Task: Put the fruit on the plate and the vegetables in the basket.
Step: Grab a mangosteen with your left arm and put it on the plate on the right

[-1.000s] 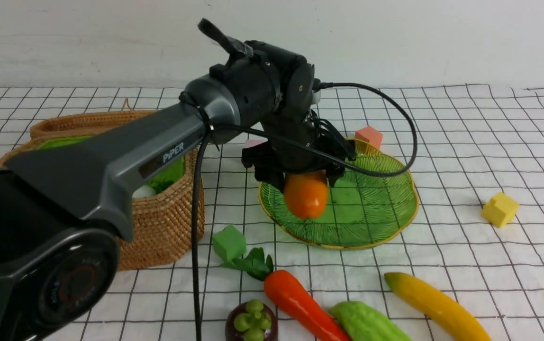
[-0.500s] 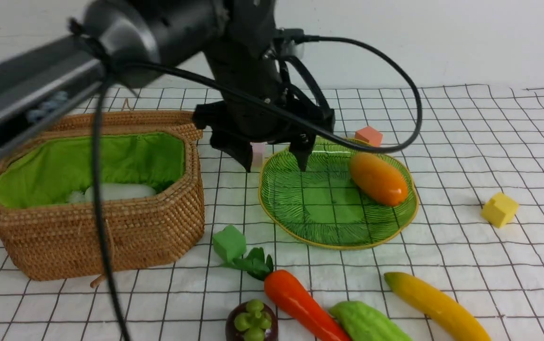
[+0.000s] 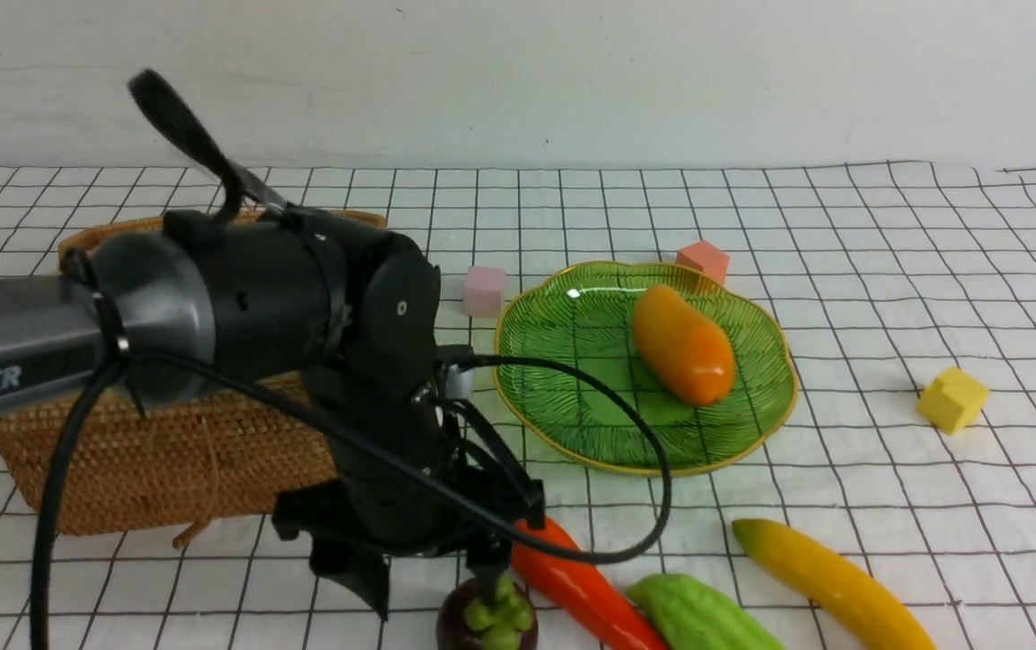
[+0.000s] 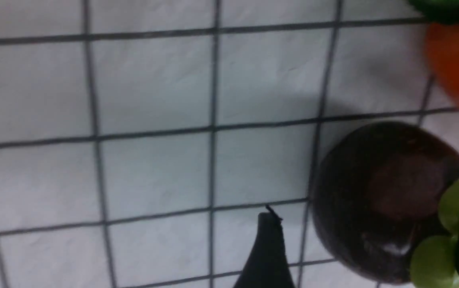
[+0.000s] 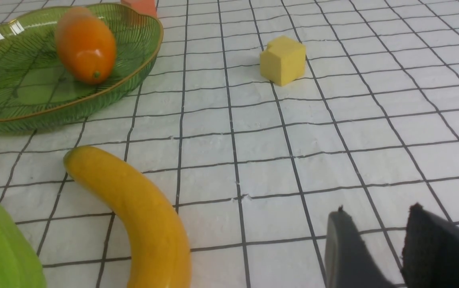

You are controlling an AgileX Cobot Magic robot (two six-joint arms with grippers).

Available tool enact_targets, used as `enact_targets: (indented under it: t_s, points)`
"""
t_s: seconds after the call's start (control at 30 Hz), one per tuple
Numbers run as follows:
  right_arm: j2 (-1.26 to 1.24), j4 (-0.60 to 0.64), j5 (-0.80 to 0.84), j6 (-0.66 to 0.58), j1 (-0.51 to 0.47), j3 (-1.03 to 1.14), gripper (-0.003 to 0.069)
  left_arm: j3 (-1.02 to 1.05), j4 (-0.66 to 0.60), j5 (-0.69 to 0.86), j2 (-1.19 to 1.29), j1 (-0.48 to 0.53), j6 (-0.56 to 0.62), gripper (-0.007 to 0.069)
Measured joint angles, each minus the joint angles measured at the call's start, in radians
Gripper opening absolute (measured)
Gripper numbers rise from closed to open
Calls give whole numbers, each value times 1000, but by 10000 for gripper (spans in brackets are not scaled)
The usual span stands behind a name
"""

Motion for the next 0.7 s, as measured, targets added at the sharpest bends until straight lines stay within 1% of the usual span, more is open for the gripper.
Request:
enact_targets:
  t_s: [0.03,0.07,0.1,0.2,0.33,0.47,0.53,0.7]
  points:
    - [0,0,0,0,0,0,238,-1,-32,-19,13,0,12,564]
    - [0,0,0,0,0,0,238,-2,-38,-23,13,0,14,564]
    - [0,0,0,0,0,0,238,-4,-83,-45,35,-1,33,566]
    - [0,0,0,0,0,0,238,-5,-120,-56,84,-4,67,572]
    - [0,0,0,0,0,0,238,-8,-149,-62,101,-4,84,575]
    - [0,0,0,0,0,0,238,-10,-146,-39,102,-4,94,552]
    - [0,0,0,0,0,0,238,-14,-141,-30,102,-4,94,552]
    - [0,0,0,0,0,0,238,-97,-74,69,93,-2,93,552]
